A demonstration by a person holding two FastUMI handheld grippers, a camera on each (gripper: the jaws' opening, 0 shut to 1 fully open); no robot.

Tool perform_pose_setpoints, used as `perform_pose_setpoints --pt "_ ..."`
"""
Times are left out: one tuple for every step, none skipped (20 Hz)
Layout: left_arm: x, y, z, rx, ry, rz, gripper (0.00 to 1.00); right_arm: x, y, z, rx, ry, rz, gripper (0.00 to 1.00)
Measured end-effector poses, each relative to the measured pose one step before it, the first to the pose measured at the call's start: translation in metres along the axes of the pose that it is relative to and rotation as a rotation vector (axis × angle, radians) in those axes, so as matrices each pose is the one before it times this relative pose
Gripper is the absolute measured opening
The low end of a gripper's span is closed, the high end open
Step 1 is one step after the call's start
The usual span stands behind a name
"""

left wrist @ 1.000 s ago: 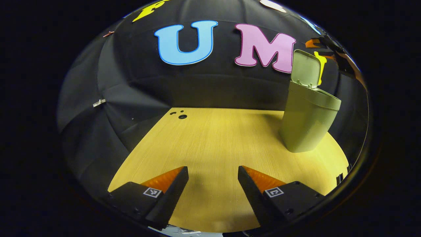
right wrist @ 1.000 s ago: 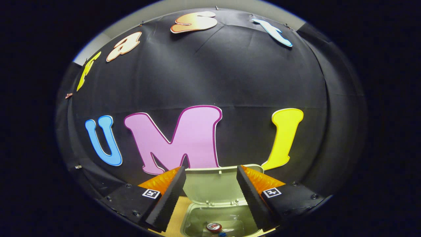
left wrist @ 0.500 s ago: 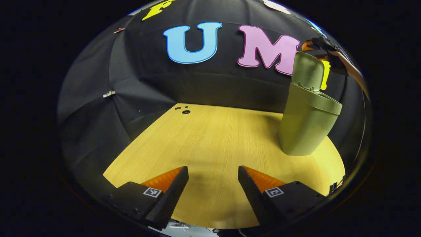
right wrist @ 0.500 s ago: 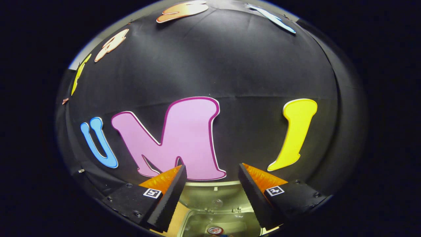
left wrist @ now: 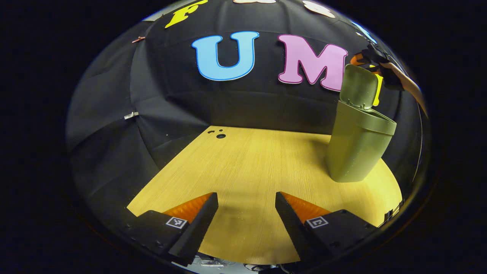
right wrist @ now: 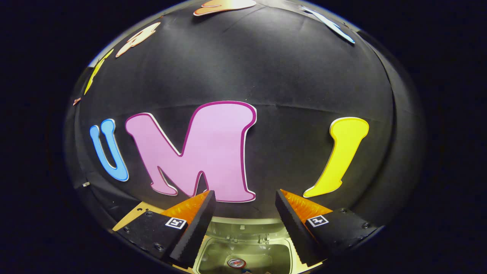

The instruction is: Press the lid of the desktop garbage bin to open it, pick up the crumpled paper on the desktop and throw it into the bin, then pick up the pop can on the desktop and drop it into the bin, and finally close the garbage bin lid.

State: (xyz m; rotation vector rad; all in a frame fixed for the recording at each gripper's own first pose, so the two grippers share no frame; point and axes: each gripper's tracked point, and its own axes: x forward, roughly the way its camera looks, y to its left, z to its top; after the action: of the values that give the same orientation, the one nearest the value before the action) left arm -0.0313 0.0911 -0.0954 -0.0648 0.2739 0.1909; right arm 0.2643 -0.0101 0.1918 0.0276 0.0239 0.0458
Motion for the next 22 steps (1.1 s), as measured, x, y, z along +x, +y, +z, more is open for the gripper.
perform_pose_setpoints --pt "0.00101 0.00077 -0.00072 -0.00646 0.0012 0.00212 0.98 -0.00462 0.00086 -0.00409 0.01042 0.00614 0.00557 0.99" --pt "0.00033 -0.00031 0.00207 -0.00295 -0.00381 0.00251 0.98 -0.00588 -0.00004 -0.00179 0.00638 0.00343 0.00439 0.99" --pt "0.00092 -0.00098 0.00063 -0.00215 -0.00151 0.00153 0.98 -0.00574 -0.00062 -0.00334 -0.00079 0.0038 0.0054 0.99" --pt "0.00051 -0.00241 0.00098 -0.00381 0.00025 -0.00319 0.98 -0.00639 -0.00002 -0.00557 -0.00346 0.00441 0.00786 0.98" --pt "0.00243 -0.00387 -0.00079 -0.00308 0.00345 -0.00795 0.98 -0.00599 0.00131 -0.00469 -0.00365 0.00421 0.00924 0.99" --pt "0.00257 -0.00396 -0.00118 -0.00156 0.00989 -0.00568 0.98 -0.00598 0.00055 -0.00611 -0.00074 0.00935 0.01038 0.99" --pt "0.00082 -0.00217 0.00026 0.00132 0.00213 -0.00329 0.98 -0.00515 0.00096 -0.00691 0.00164 0.01233 0.00954 0.99" --pt "0.00112 -0.00409 0.0031 0.00518 -0.00366 -0.00571 0.98 -0.00494 0.00073 -0.00655 0.00161 0.0098 0.00977 0.99" --pt "0.00063 -0.00398 0.0018 0.00757 -0.00263 -0.00051 0.98 -0.0047 0.00038 -0.00698 -0.00041 0.00725 0.00954 0.99" --pt "0.00039 -0.0036 0.00211 0.00715 -0.00287 0.00126 0.98 -0.00478 0.00103 -0.00612 -0.00343 0.00571 0.0083 0.99" --pt "0.0009 -0.00284 0.00174 0.00406 -0.00387 0.00173 0.98 -0.00444 0.00117 -0.00796 -0.00429 0.00435 0.00779 0.99" --pt "0.00074 -0.00409 0.0023 0.00295 -0.00375 -0.00023 0.98 -0.00402 0.00154 -0.00834 -0.00476 0.00508 0.00969 0.99" --pt "-0.00044 -0.0036 0.00131 0.00779 -0.00312 0.00382 0.98 -0.00274 0.00134 -0.0091 -0.00131 0.00887 0.0089 0.99" --pt "-0.00043 -0.00053 0.00286 0.00846 -0.00759 0.01074 0.98 -0.00428 0.00084 -0.00985 0.00182 0.01438 0.00938 0.99" --pt "-0.00026 -0.00152 0.00339 0.004 -0.00691 0.00439 0.98 -0.00424 0.00027 -0.01102 0.00445 0.01505 0.00437 0.99" --pt "-0.00139 -0.00296 0.00277 -0.00155 -0.00492 -0.00306 1.0 -0.00314 0.00057 -0.01014 0.00224 0.01436 -0.00037 0.99" --pt "-0.00103 -0.00306 0.00082 -0.00137 -0.00348 -0.011 0.98 -0.00374 -0.00023 -0.01137 0.00002 0.01589 -0.00038 0.98" --pt "-0.00108 -0.00292 0.00196 0.00549 -0.00421 -0.0112 0.98 -0.00273 0.00167 -0.01153 -0.00201 0.01374 0.00088 0.98" --pt "-0.00174 -0.0026 0.00152 0.01235 -0.00523 -0.00713 0.98 -0.00302 0.00016 -0.00983 -0.0061 0.00943 -0.00171 0.98" --pt "0.00023 -0.00153 -0.00008 0.01316 -0.00269 -0.00837 0.98 -0.00253 -0.00068 -0.00928 -0.00715 0.00389 -0.00427 0.98" --pt "0.00043 -0.00192 -0.00165 0.01103 0.0004 -0.01167 0.98 -0.00224 -0.00009 -0.00892 -0.00712 0.0015 -0.0059 0.99" --pt "0.0004 -0.00233 -0.00164 0.00774 0.00306 -0.01293 0.98 -0.00141 -0.00021 -0.01043 -0.00438 0.00593 -0.00864 0.98"
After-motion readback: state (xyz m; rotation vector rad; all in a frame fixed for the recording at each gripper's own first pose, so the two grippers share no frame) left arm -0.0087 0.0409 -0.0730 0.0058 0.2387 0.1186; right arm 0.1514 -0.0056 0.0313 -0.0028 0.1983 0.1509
